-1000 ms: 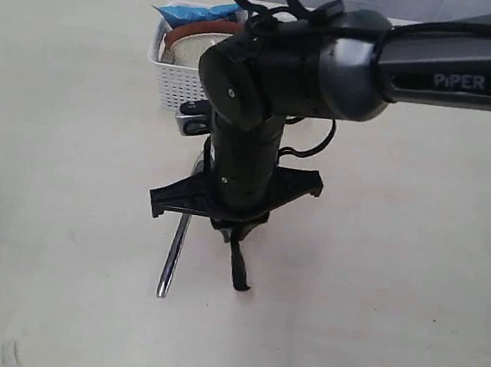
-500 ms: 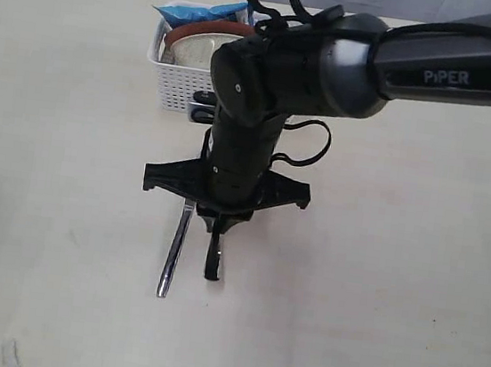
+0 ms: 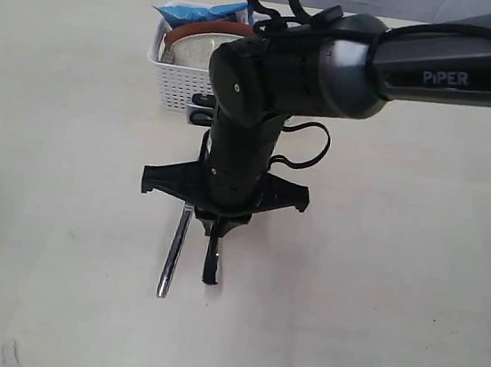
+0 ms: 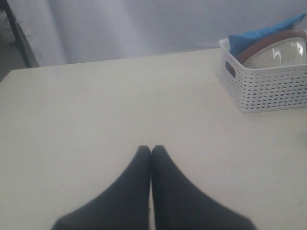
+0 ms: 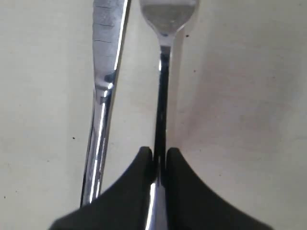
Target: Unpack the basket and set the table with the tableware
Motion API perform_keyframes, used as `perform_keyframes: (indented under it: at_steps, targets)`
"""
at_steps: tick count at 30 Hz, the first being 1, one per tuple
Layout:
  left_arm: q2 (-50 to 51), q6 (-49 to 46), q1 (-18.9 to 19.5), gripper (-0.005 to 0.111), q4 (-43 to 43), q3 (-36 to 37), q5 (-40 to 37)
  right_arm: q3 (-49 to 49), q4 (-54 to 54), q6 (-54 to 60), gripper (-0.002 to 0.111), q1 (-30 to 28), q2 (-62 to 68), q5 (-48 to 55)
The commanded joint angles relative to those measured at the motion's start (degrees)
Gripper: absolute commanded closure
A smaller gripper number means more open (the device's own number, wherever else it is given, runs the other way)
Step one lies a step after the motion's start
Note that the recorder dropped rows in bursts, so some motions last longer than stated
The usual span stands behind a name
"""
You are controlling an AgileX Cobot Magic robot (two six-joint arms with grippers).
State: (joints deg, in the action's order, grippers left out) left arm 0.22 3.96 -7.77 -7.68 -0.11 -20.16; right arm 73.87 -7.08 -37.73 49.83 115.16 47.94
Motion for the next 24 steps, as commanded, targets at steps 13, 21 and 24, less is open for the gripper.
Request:
perform_keyframes:
  at_steps: [13, 21, 24]
  targets:
    - [-0.2, -0.1, -0.2, 0.106, 0.0, 0.1, 0.5, 0.0, -2.1, 0.7, 0.109, 1.0, -0.1, 1.6]
    - [-0.2, -0.1, -0.2, 0.106, 0.0, 0.1, 0.5, 0.0, -1.9, 0.7, 0.108, 1.0, -0.1, 1.5]
    - [-0.2, -0.1, -0.2, 0.106, 0.0, 0.1, 0.5, 0.0, -1.9, 0.7, 0.108, 1.0, -0.1, 1.5]
